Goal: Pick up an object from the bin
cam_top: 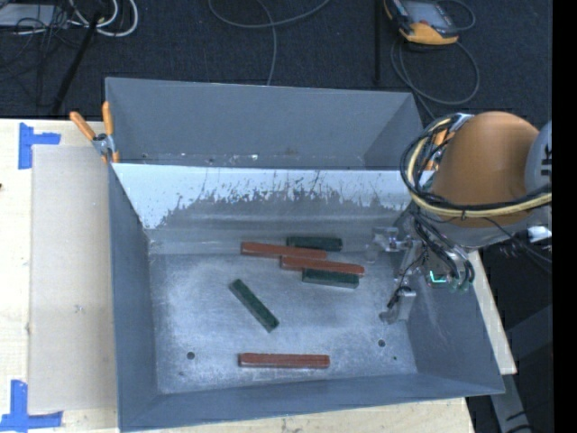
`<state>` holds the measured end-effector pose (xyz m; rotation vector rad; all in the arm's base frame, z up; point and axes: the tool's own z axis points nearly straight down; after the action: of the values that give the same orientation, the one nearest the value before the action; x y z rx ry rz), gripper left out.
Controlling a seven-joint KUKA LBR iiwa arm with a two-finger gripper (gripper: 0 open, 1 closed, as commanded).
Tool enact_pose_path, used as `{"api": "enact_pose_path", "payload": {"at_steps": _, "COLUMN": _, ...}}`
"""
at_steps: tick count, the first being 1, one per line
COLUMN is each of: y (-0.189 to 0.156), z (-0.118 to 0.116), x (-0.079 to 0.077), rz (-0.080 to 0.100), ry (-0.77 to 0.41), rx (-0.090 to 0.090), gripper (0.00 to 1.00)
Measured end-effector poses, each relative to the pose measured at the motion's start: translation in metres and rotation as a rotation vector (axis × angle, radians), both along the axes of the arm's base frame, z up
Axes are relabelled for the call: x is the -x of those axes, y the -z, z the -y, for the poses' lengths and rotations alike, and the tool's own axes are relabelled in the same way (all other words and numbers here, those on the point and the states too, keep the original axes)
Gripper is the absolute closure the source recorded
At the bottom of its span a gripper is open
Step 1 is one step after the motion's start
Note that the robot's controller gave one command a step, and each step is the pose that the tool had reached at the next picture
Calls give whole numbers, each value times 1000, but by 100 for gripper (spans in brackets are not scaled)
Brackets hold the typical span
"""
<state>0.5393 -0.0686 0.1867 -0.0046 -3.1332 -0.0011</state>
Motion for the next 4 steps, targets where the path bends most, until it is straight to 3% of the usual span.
{"api": "enact_pose_path", "payload": {"at_steps": 1, "y": 51, "z": 5, "x": -58, "rz": 8, "ry": 197, "rx": 0, "gripper": 0}}
{"api": "enact_pose_path", "payload": {"at_steps": 2, "y": 116, "z": 0, "x": -77, "rz": 6, "ry": 175, "rx": 2, "gripper": 0}}
{"api": "enact_pose_path", "payload": {"at_steps": 3, "y": 110, "z": 0, "x": -79, "rz": 12, "ry": 172, "rx": 4, "gripper": 100}}
{"api": "enact_pose_path", "payload": {"at_steps": 4, "y": 113, "z": -1, "x": -78, "rz": 9, "ry": 172, "rx": 2, "gripper": 0}}
